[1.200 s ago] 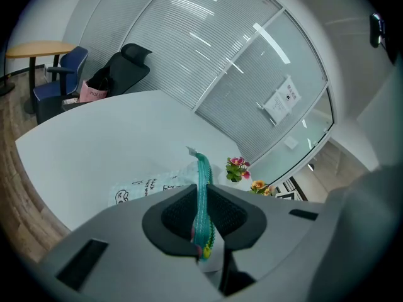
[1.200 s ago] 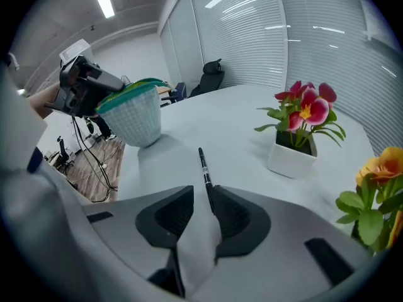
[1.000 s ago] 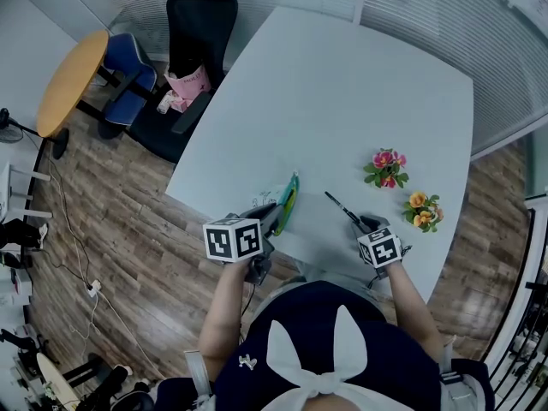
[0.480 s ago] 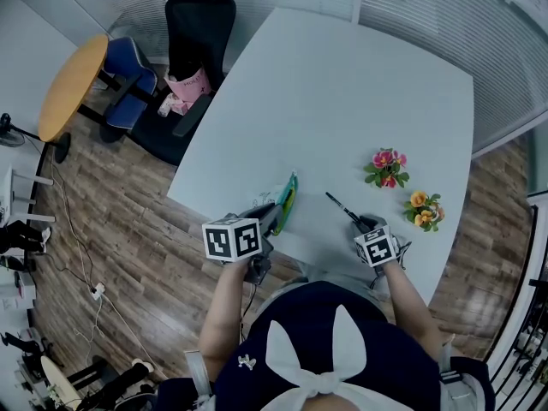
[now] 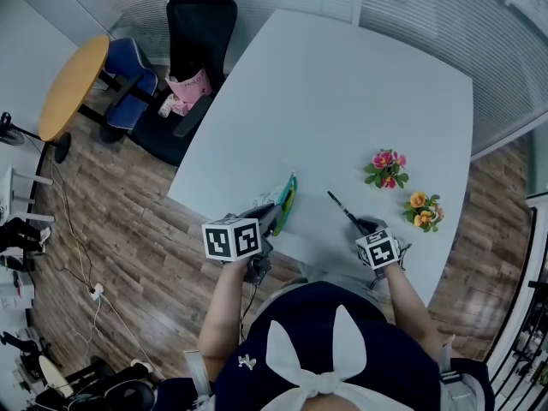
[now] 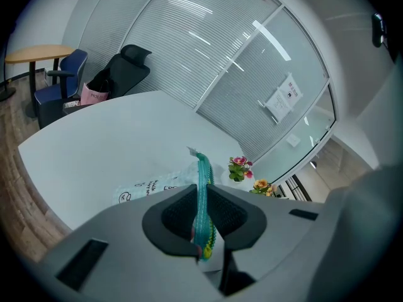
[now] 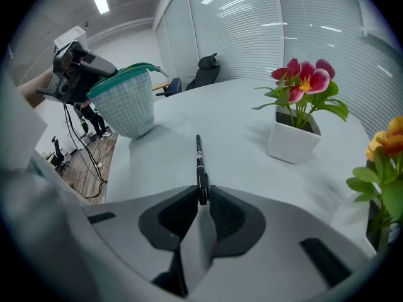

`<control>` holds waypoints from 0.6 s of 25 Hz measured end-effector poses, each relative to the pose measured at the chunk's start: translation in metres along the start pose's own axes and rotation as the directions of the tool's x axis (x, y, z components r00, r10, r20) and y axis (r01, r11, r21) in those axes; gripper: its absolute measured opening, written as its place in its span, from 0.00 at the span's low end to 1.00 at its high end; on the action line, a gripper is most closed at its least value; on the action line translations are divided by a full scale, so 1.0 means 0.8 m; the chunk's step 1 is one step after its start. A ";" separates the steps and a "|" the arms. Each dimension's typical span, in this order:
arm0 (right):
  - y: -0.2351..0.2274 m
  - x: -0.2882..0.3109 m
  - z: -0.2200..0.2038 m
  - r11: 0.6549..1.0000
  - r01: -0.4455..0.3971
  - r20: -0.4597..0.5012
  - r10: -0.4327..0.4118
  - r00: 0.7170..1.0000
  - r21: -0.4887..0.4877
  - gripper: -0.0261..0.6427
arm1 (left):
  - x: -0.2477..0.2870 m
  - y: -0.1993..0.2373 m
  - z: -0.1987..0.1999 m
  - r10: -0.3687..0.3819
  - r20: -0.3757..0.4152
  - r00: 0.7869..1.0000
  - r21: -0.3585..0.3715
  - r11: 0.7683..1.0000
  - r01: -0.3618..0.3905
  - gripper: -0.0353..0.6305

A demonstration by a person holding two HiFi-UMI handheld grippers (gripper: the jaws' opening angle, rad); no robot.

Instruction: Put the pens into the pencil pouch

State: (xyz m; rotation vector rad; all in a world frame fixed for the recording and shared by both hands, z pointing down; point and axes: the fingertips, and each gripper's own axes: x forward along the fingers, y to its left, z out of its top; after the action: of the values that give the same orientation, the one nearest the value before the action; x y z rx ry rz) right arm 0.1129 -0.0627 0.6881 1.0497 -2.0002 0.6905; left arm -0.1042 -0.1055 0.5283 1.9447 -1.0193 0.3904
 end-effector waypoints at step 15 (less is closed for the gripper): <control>0.006 -0.044 0.048 0.999 -0.004 0.121 0.000 0.993 0.038 0.13 | -0.003 0.002 -0.001 0.004 -0.001 1.000 0.002 1.000 -0.004 0.14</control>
State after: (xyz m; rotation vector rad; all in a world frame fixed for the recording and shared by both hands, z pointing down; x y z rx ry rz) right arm 0.1075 -0.0731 0.6374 1.1362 -2.0987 0.6830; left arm -0.1068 -0.1037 0.5282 1.9449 -1.0224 0.3946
